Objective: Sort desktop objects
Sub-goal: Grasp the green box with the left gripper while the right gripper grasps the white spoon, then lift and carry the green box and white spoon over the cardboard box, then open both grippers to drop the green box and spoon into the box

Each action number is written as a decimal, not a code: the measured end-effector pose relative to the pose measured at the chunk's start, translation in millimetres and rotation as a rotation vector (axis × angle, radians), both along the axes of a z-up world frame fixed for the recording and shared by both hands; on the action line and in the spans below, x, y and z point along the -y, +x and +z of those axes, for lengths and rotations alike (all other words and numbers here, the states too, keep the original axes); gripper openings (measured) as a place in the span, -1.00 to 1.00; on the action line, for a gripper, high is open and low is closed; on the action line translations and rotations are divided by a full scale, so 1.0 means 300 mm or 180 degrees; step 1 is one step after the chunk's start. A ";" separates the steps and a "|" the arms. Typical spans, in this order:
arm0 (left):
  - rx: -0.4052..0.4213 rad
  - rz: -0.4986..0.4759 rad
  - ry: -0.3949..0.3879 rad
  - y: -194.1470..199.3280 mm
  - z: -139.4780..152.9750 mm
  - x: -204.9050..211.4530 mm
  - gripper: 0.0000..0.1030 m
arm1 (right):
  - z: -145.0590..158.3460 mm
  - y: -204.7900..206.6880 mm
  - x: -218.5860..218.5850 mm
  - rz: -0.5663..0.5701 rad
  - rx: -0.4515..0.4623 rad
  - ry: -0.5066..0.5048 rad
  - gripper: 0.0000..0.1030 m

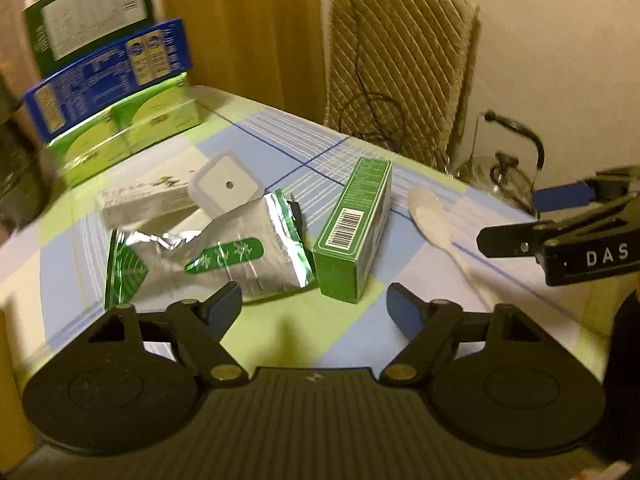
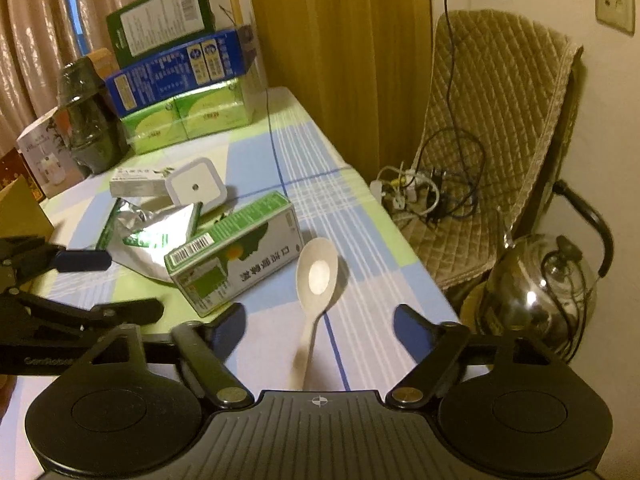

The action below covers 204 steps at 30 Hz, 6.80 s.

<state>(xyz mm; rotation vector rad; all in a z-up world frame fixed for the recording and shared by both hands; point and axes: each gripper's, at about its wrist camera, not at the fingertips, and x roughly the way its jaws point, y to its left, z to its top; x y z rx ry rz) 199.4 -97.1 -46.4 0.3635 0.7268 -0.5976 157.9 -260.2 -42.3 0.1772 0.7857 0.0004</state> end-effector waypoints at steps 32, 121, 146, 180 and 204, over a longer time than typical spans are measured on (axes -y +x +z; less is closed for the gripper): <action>-0.0394 0.0778 -0.0383 -0.198 -0.055 -0.127 -0.50 | -0.134 0.201 -0.044 0.0184 -0.0019 -0.0336 -0.21; -0.0374 0.1350 -0.0197 -0.241 0.019 -0.250 -0.51 | -0.003 -0.108 -0.345 0.0860 0.0346 -0.0355 -0.42; 0.0060 0.1594 -0.0398 -0.374 0.264 -0.407 -0.51 | 0.246 -0.198 -0.518 0.1210 0.0809 -0.0168 -0.42; 0.0535 0.2478 -0.0454 -0.415 0.530 -1.101 -0.51 | 0.467 -0.017 -1.192 0.2147 0.0874 0.0484 -0.42; 0.0366 0.2686 -0.0722 -0.191 0.364 -1.310 -0.47 | 0.314 0.214 -1.348 0.2023 0.0590 0.0682 0.08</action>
